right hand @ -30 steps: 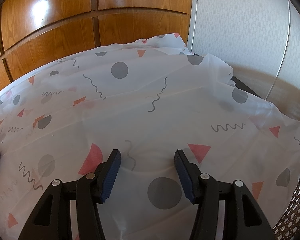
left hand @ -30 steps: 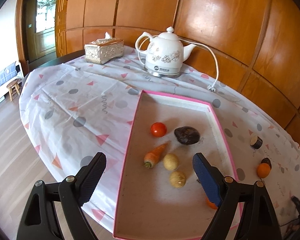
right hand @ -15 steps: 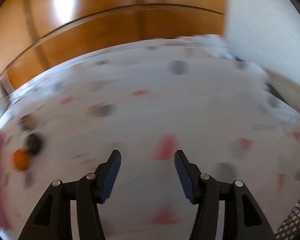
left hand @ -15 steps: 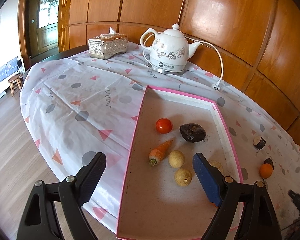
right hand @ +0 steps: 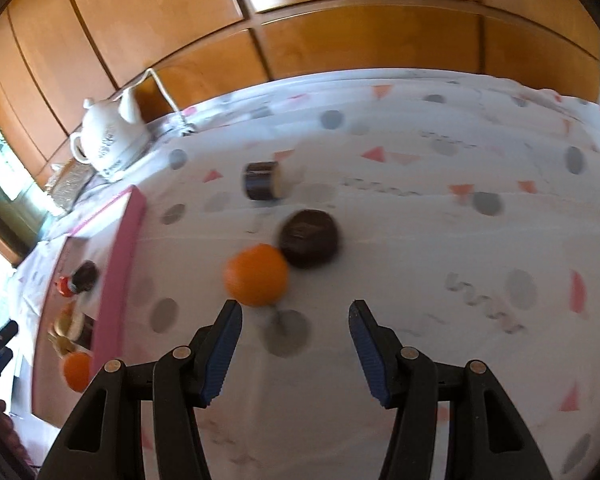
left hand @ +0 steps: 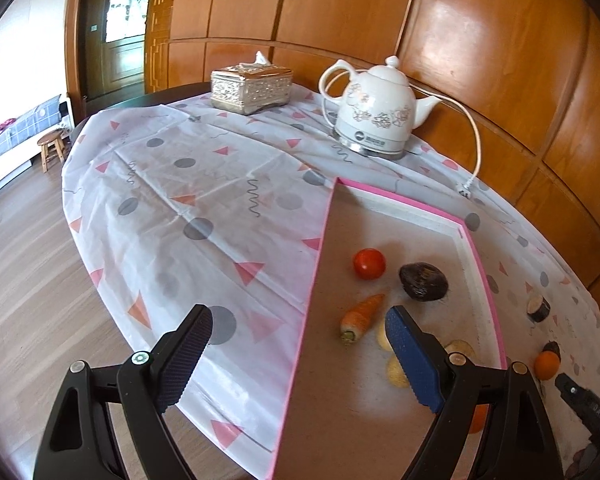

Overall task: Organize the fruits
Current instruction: 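Reach the right gripper to the orange on the cloth and close on it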

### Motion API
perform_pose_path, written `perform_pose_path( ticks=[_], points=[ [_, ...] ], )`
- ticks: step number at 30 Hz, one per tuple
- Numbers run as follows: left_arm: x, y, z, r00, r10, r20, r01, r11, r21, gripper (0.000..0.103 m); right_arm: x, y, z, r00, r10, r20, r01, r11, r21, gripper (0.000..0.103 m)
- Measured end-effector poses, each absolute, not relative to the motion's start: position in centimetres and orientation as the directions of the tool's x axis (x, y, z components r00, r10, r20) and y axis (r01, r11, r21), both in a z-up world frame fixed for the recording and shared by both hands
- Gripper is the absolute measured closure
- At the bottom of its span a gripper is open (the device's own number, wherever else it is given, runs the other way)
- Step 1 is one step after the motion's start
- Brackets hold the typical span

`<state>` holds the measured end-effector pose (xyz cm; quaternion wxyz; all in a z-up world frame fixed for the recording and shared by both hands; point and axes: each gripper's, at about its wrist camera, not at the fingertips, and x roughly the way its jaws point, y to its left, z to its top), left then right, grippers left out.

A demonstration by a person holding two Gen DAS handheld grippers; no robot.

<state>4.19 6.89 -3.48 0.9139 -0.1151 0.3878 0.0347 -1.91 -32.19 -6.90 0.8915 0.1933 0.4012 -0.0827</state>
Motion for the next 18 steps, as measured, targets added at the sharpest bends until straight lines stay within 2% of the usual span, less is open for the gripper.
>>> perform_pose_path(
  ticks=[8,9,11,18],
  points=[
    [4.5,7.7,-4.4,0.675,-0.011,-0.738,-0.186,0.965,-0.185,0.014,1.1,-31.6,-7.2,0.658,0.037,-0.752,0.300,0.903,0.307,0.047],
    [4.5,7.7,-4.4,0.674,-0.010,-0.738,-0.186,0.965,-0.183,0.014,1.4,-31.4,-7.4,0.655,0.035,-0.755,0.298,0.906,0.301,0.048],
    [4.5,7.6,-4.4,0.673,-0.012,-0.740,-0.184,0.966,-0.183,0.014,2.2,-31.1,-7.8,0.640,0.018,-0.768,0.295,0.917,0.267,0.062],
    [4.6,7.8,-4.8,0.663,-0.009,-0.748,-0.192,0.964,-0.182,0.014,1.5,-30.5,-7.8,0.650,-0.009,-0.759,0.268,0.938,0.219,0.064]
  ],
)
